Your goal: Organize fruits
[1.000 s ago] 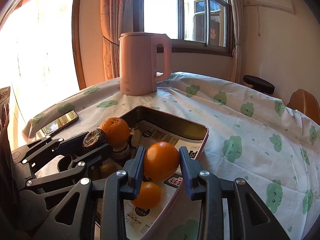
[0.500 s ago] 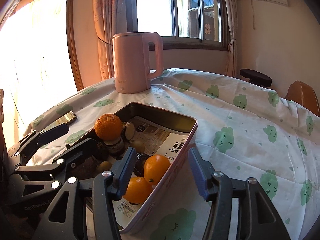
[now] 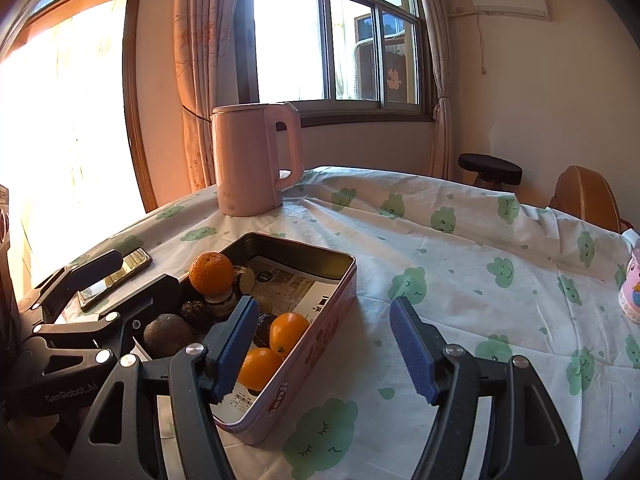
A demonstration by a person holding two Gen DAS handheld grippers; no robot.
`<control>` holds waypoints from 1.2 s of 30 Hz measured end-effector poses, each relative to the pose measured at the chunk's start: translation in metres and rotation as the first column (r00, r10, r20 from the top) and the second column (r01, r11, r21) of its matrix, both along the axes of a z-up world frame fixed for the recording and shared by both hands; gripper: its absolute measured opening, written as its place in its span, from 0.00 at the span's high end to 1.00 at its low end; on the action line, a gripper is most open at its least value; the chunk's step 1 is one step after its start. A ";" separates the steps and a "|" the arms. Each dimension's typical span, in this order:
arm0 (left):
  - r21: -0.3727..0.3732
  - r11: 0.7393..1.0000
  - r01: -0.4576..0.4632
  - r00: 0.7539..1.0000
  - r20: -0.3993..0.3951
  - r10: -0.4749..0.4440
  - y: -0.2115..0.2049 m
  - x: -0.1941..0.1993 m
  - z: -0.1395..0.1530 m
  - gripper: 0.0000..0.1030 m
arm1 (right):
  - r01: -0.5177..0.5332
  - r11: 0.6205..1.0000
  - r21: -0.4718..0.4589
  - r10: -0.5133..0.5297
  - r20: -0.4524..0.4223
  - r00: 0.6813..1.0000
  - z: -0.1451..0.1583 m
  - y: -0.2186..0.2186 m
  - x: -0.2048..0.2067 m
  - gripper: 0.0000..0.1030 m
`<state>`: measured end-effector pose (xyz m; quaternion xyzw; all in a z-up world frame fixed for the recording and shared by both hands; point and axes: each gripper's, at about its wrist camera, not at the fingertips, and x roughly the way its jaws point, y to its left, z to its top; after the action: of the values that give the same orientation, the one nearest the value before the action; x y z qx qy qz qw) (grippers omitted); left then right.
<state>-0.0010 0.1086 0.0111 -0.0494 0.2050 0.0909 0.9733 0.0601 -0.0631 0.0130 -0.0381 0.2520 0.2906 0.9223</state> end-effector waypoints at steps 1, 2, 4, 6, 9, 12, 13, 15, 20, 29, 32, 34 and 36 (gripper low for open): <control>0.002 1.000 0.001 1.000 0.000 -0.001 -0.001 -0.001 0.000 0.05 | 0.004 1.000 0.002 -0.004 0.002 1.000 0.001 -0.002 0.000 0.32; 0.004 1.000 0.002 1.000 0.000 -0.002 -0.002 -0.001 0.000 0.05 | 0.009 1.000 0.005 -0.009 0.004 1.000 0.001 -0.004 -0.001 0.32; 0.009 1.000 0.003 1.000 0.001 -0.003 -0.004 -0.001 0.001 0.04 | 0.017 1.000 0.011 -0.017 0.004 1.000 0.001 -0.007 -0.001 0.32; 0.012 1.000 0.004 1.000 0.000 -0.004 -0.006 -0.001 0.001 0.04 | 0.020 1.000 0.016 -0.020 0.003 1.000 0.001 -0.010 -0.001 0.31; 0.015 1.000 0.004 1.000 0.000 -0.004 -0.007 -0.001 0.001 0.04 | 0.027 0.999 0.021 -0.027 0.001 1.000 0.001 -0.013 -0.001 0.31; 0.014 1.000 0.006 1.000 -0.002 -0.006 -0.008 -0.001 0.001 0.04 | 0.033 0.999 0.024 -0.033 0.000 0.999 0.000 -0.016 -0.001 0.31; 0.015 1.000 0.006 1.000 -0.002 -0.006 -0.009 -0.001 0.001 0.04 | 0.034 0.999 0.025 -0.034 -0.001 0.999 0.000 -0.016 -0.001 0.31; 0.015 1.000 0.006 1.000 -0.002 -0.006 -0.009 -0.001 0.001 0.04 | 0.035 0.999 0.026 -0.035 0.000 0.999 0.000 -0.017 -0.001 0.31; 0.017 1.000 0.008 1.000 -0.003 -0.008 -0.010 -0.001 0.000 0.04 | 0.035 0.999 0.026 -0.035 0.001 0.999 0.000 -0.017 -0.002 0.31; 0.020 1.000 0.010 1.000 -0.007 -0.009 -0.012 -0.001 -0.001 0.04 | 0.037 0.999 0.026 -0.037 0.001 0.999 0.000 -0.017 -0.002 0.31; 0.020 1.000 0.011 1.000 -0.009 -0.011 -0.012 0.000 -0.002 0.04 | 0.039 0.999 0.025 -0.039 0.003 0.999 -0.001 -0.018 -0.003 0.31; 0.022 1.000 0.013 1.000 -0.009 -0.013 -0.012 -0.001 -0.002 0.04 | 0.042 0.999 0.027 -0.042 0.005 0.999 0.000 -0.019 -0.004 0.31; 0.029 1.000 0.013 1.000 -0.010 -0.013 -0.014 0.000 -0.001 0.01 | 0.045 0.999 0.030 -0.045 0.004 0.999 -0.001 -0.021 -0.003 0.31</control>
<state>-0.0015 0.0945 0.0096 -0.0337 0.2087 0.0879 0.9734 0.0569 -0.0836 0.0122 -0.0193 0.2462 0.2734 0.9296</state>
